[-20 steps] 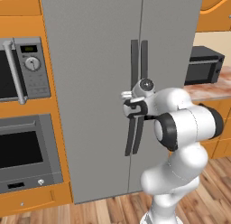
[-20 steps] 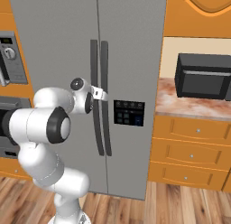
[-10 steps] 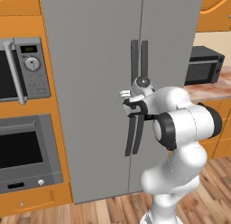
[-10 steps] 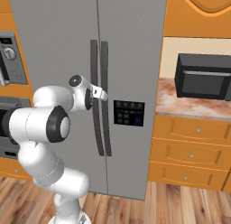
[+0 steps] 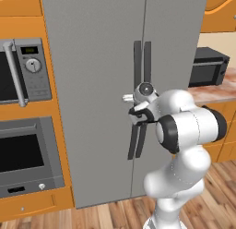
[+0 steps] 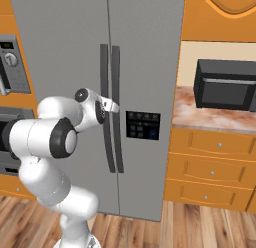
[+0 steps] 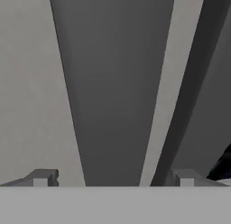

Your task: Retrieve the fish from the fridge and place it on the saucepan with marinade on the stove.

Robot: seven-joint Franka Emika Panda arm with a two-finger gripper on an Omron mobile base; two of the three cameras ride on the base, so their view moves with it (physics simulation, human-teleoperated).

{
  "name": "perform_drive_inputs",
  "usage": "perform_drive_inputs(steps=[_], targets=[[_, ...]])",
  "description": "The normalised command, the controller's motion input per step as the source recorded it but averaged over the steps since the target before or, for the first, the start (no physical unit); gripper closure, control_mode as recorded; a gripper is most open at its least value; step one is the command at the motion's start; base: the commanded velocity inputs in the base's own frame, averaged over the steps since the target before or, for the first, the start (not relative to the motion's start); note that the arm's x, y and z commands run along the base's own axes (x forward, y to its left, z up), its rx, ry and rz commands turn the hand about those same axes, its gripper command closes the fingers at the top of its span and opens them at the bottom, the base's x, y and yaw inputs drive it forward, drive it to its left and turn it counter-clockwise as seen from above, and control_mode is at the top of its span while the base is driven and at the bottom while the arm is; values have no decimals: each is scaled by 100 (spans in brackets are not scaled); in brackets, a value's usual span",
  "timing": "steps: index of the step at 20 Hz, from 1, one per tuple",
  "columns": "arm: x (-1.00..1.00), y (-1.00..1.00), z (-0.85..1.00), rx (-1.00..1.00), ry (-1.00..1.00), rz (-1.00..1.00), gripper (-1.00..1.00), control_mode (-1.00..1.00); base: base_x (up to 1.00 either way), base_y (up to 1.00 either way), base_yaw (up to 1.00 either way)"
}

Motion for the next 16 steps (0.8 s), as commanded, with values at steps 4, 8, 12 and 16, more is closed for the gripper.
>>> perform_drive_inputs(steps=[4, 8, 12, 16], targets=[[30, 1, -41, 0, -20, 0, -100, -100, 0, 0, 0], [96, 0, -68, 0, -14, 0, -100, -100, 0, 0, 0], [100, 0, -69, 0, -13, 0, 100, -100, 0, 0, 0], [45, 13, -45, -1, -6, 1, 100, -100, 0, 0, 0]])
